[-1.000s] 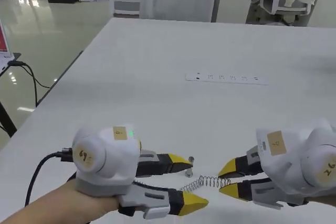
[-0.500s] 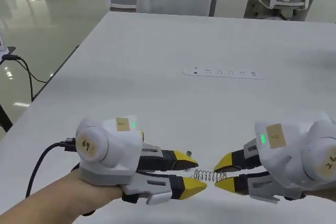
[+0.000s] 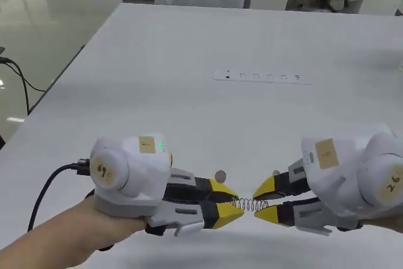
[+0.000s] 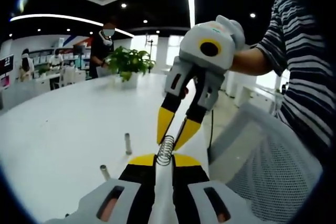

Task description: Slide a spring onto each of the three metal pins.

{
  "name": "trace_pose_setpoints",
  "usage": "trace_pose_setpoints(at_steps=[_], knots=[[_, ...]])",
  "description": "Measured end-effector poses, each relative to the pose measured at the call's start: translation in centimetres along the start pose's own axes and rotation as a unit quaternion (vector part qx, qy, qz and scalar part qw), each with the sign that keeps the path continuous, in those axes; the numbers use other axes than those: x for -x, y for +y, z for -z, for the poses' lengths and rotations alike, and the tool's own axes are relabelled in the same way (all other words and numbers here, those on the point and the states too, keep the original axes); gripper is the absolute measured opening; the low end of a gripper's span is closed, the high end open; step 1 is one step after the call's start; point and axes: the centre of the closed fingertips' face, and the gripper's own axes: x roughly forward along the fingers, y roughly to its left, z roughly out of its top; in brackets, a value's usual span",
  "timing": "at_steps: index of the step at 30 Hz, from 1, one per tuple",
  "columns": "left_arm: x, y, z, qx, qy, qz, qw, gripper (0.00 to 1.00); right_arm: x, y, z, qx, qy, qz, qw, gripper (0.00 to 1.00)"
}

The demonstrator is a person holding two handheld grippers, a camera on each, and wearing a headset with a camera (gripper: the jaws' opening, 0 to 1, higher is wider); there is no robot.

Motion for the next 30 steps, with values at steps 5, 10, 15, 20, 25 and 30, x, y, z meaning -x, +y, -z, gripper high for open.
trace_pose_setpoints(at_steps=[5,10,15,20,25,30], knots=[[-0.1,-0.2,-0.1,0.0,0.001,0.013,0.9999,0.03,0.2,0.3,0.1,-0.009,-0.006,-0.001,0.9999,0.08],[-0.4,-0.4,0.1,-0.002,0.006,0.025,0.9997,0.03,0.0,0.5,0.3,-0.014,-0.008,0.001,0.9999,0.08],[-0.5,-0.3,0.3,0.005,0.008,0.032,0.9995,0.03,-0.1,0.5,1.3,-0.016,0.001,0.007,0.9999,0.09],[-0.5,0.0,0.8,0.008,0.014,0.033,0.9993,0.03,-0.2,0.2,2.2,-0.046,-0.004,0.011,0.9989,0.14],[-0.5,0.0,0.9,0.011,0.016,0.035,0.9992,0.03,-0.5,0.4,2.2,-0.063,-0.015,0.007,0.9978,0.13],[-0.5,0.0,1.0,0.015,0.018,0.037,0.999,0.03,-0.9,0.5,2.2,-0.069,-0.022,0.005,0.9974,0.11]])
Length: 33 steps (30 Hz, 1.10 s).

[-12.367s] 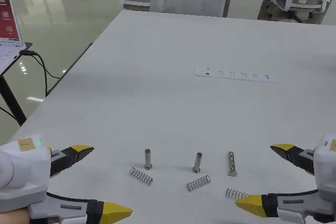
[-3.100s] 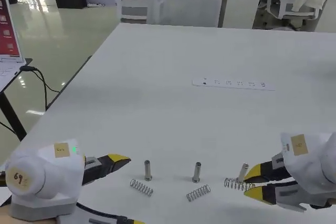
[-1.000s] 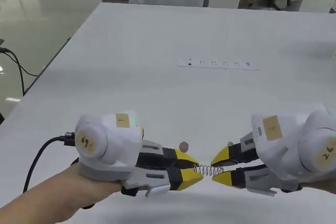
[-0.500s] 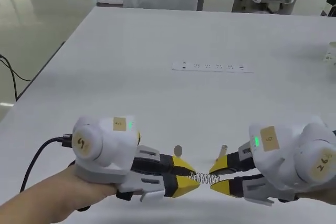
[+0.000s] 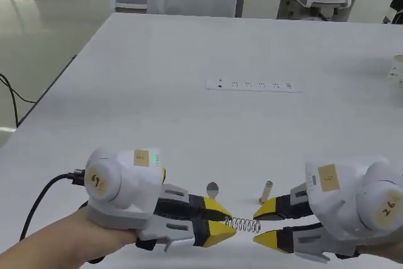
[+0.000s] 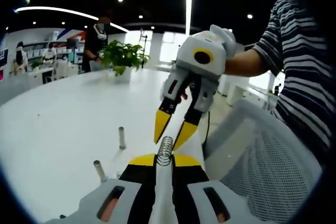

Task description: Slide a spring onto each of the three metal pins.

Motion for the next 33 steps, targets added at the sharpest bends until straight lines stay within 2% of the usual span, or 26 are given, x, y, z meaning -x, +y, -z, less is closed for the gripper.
trace_pose_setpoints(at_steps=[9,17,26,33], knots=[[0.2,0.1,0.3,0.006,0.0,-0.003,1.0,0.03,0.5,-0.2,-0.6,0.023,-0.017,0.009,0.9996,0.07],[0.1,0.0,0.1,0.005,-0.003,-0.002,1.0,0.03,1.0,-0.4,-1.0,0.016,-0.023,0.012,0.9995,0.07],[0.1,-0.1,0.4,-0.001,0.004,-0.001,1.0,0.03,1.4,-0.1,-1.9,0.023,-0.026,0.004,0.9994,0.08],[0.1,-0.2,0.7,-0.008,0.011,-0.002,0.9999,0.02,1.7,0.0,-2.9,0.017,-0.043,-0.005,0.9989,0.08]])
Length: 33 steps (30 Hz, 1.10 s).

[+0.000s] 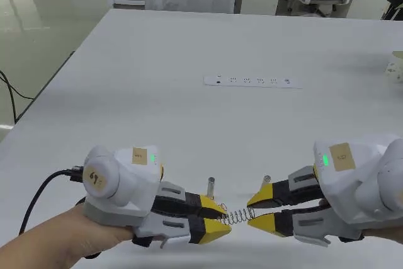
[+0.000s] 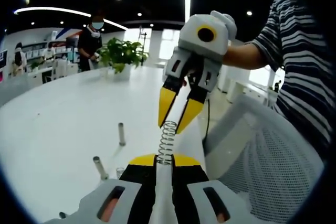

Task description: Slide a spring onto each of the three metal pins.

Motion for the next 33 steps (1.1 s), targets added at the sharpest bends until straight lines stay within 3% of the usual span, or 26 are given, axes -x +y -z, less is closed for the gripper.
trace_pose_setpoints(at_steps=[16,33], knots=[[-0.1,0.1,0.3,-0.004,0.008,-0.005,0.9999,0.02,-0.4,-0.1,-1.8,-0.001,-0.028,0.007,0.9996,0.08],[-0.4,0.0,0.2,-0.013,0.013,-0.005,0.9998,0.02,-1.3,0.0,-3.6,0.022,-0.045,0.015,0.9986,0.09]])
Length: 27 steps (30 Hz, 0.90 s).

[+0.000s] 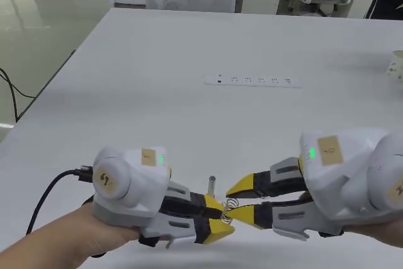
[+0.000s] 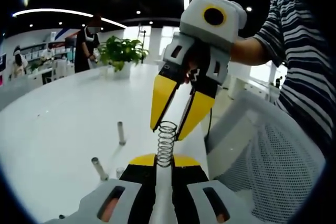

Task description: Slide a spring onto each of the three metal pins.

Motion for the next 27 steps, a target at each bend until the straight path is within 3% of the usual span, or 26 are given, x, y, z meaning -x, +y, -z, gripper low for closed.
trace_pose_setpoints(at_steps=[8,18,27], knots=[[-0.01,0.04,-0.16,0.005,-0.003,-0.001,1.0,0.02,-0.25,0.01,-0.35,-0.001,-0.014,0.007,0.9999,0.09],[0.3,0.01,0.26,0.013,0.005,-0.006,0.9999,0.03,-0.69,0.13,-0.56,0.01,-0.013,0.013,0.9998,0.08],[0.7,0.54,-0.04,0.018,-0.002,-0.024,0.9996,0.15,-0.45,-0.02,-0.57,0.017,-0.008,0.02,0.9996,0.08]])
